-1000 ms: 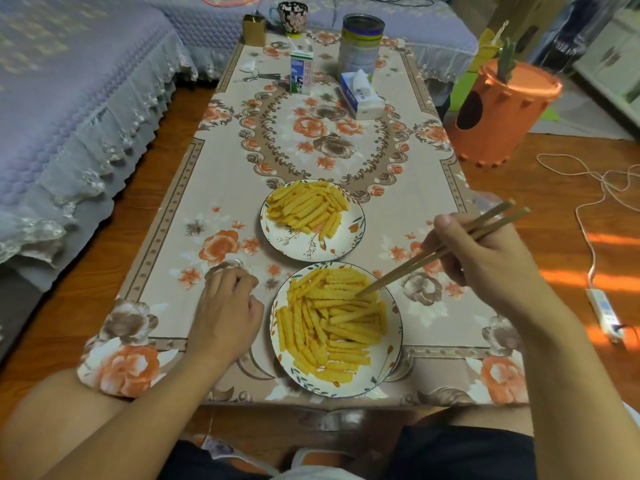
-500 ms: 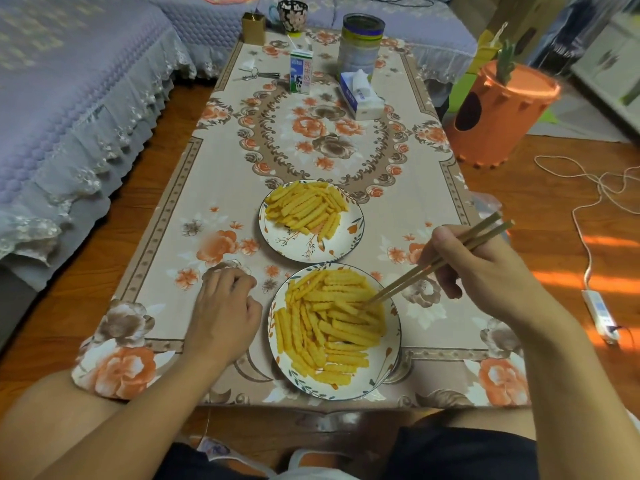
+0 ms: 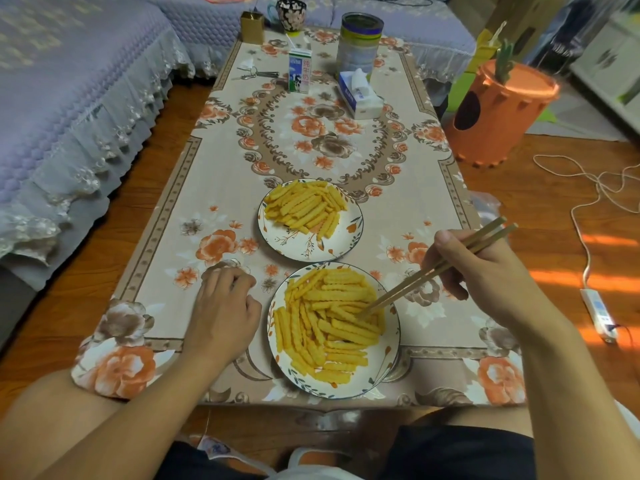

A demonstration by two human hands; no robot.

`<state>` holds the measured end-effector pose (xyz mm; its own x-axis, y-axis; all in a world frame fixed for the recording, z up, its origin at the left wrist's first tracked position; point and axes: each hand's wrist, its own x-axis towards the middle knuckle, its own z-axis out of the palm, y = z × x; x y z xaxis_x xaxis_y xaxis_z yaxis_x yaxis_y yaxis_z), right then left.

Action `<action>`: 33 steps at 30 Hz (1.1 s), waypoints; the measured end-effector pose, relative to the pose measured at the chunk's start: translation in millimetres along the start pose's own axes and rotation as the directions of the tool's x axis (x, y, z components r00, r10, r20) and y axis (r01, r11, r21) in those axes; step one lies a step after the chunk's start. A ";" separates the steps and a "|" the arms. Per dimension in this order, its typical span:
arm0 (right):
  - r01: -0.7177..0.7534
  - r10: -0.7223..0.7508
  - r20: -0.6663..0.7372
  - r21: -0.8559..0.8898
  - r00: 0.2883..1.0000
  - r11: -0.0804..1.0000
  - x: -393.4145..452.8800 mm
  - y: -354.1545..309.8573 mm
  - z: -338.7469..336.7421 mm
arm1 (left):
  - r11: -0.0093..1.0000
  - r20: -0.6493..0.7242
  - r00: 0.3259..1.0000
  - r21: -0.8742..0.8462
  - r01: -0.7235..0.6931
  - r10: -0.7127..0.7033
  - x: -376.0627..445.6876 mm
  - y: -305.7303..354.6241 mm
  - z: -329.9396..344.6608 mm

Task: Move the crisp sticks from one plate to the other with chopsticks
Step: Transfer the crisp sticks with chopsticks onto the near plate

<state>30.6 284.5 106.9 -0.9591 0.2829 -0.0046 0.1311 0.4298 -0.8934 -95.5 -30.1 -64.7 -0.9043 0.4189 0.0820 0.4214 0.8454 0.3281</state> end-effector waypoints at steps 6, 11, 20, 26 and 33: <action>-0.007 0.007 -0.025 0.018 1.000 1.000 0.7 4.8 -1.2 | 1.000 -0.002 1.000 -0.007 -0.002 0.002 0.3 -1.0 0.9; -0.021 0.032 -0.150 0.076 0.988 0.997 4.8 -0.5 2.8 | 1.000 -0.008 1.000 -0.004 -0.004 0.004 -0.1 -0.4 1.3; -0.045 0.110 -0.477 0.146 0.872 0.988 74.4 11.4 61.4 | 1.000 -0.010 1.000 0.013 -0.002 0.002 -0.1 1.9 -0.2; -0.079 0.081 -0.477 0.024 0.875 0.997 101.4 15.0 93.9 | 1.000 0.003 1.000 0.022 0.013 -0.013 0.2 1.3 -0.4; -0.043 -0.020 -0.420 -0.139 0.907 0.989 96.5 18.0 89.8 | 1.000 -0.016 1.000 0.004 0.007 -0.007 -0.9 0.4 1.3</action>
<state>-82.1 242.5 50.1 -0.7677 0.6082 0.2019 0.2055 0.5320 -0.8214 -94.4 -29.7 -65.9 -0.9083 0.4075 0.0944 0.4150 0.8498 0.3249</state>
